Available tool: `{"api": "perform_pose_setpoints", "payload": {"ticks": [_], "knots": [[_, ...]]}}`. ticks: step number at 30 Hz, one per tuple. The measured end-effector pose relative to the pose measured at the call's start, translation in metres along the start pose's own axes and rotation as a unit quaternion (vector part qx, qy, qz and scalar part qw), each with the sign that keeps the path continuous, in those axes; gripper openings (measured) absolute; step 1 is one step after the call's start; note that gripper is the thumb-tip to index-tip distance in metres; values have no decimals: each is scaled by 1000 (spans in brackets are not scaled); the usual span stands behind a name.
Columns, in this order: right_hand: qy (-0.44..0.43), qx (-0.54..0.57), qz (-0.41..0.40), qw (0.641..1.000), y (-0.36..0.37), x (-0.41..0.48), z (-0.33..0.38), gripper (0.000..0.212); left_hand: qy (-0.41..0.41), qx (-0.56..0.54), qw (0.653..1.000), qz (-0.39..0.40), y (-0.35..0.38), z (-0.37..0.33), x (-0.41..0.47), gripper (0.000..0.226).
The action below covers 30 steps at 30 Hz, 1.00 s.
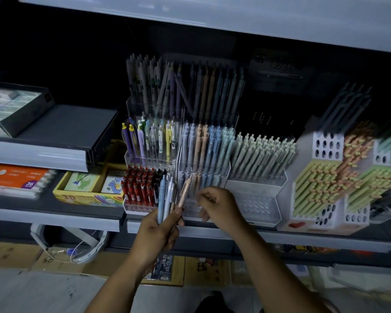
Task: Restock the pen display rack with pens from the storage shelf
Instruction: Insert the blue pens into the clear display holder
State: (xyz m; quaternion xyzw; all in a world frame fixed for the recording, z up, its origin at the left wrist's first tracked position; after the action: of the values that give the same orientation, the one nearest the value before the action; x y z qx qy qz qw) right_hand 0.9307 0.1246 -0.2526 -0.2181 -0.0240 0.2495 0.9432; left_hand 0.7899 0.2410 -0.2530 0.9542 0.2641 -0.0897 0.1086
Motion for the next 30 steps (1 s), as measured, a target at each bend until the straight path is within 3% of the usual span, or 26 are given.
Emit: {"api": "perform_pose_setpoints", "payload": {"ticks": [3,9,14,19,21,25,30], "knots": [[8,108,19,994,7,-5,16,13,5,6,1000,-4,0,1,1,35],[-8,198,54,979,14,-12,36,10,3,-20,1000,-16,-2,4,1,21],[-8,225,13,974,13,-11,32,13,-1,-35,999,-35,-7,8,4,10],[14,325,-44,945,-4,1,26,18,1,-76,995,-69,-21,14,10,15],[0,308,-77,948,-15,7,22,15,3,-71,994,-85,-28,16,11,14],[-44,164,-139,976,-28,17,14,15,-1,-53,994,-96,-34,19,10,17],[-107,22,-188,976,-27,20,12,11,5,-41,995,-94,-38,18,8,24]]}}
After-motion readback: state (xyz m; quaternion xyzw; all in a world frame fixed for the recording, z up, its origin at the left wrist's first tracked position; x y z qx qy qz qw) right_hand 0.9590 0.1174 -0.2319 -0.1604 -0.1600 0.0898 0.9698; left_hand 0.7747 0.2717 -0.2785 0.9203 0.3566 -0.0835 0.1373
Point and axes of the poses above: each hand's wrist, its own x-axis towards the middle knuckle, its own y-axis out of the palm, z = x × y, the point moved 8 cm from there along x, towards the middle knuckle, and after that the axes turned 5 degrees about -z, right-handed, at the moved point
